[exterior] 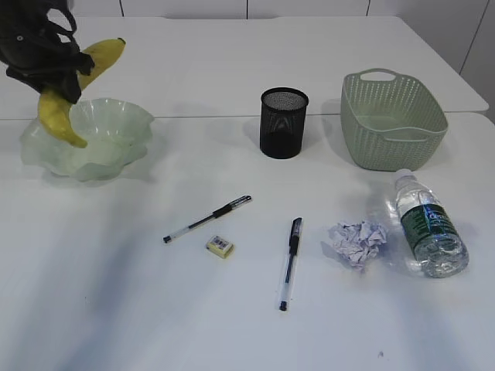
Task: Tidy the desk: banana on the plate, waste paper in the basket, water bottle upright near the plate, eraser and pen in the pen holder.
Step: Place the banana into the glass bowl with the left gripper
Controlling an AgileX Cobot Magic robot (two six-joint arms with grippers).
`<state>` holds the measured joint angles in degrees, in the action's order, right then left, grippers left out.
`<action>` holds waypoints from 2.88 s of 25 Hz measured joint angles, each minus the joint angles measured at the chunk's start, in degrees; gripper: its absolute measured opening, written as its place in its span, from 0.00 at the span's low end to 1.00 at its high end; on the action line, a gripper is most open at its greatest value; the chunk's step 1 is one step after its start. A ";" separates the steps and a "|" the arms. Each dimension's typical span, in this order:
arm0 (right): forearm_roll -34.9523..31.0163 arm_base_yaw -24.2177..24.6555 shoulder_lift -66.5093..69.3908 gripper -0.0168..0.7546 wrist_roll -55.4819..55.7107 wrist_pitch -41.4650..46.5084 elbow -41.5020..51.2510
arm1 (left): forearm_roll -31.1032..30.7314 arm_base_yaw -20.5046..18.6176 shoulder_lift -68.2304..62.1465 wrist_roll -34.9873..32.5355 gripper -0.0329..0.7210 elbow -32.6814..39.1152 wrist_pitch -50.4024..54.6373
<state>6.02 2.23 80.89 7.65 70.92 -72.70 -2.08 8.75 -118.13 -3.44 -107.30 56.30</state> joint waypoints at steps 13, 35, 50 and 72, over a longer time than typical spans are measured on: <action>0.00 0.00 0.00 0.47 0.00 0.00 0.00 | 5.60 -5.64 -5.76 0.14 0.38 -0.22 -3.17; 0.00 0.00 0.00 0.47 0.00 0.00 0.00 | 7.75 -5.92 -12.75 0.21 0.39 -2.95 -5.90; 0.00 0.00 0.00 0.47 0.00 0.00 0.00 | 7.75 -7.63 -13.06 0.21 0.40 -2.95 -6.06; 0.00 0.00 0.00 0.47 0.00 0.00 0.00 | 10.96 -7.73 -13.06 0.27 0.41 -2.95 -9.67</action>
<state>6.02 2.23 80.89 7.65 70.92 -72.70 8.89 1.02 -131.19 -3.17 -110.25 46.63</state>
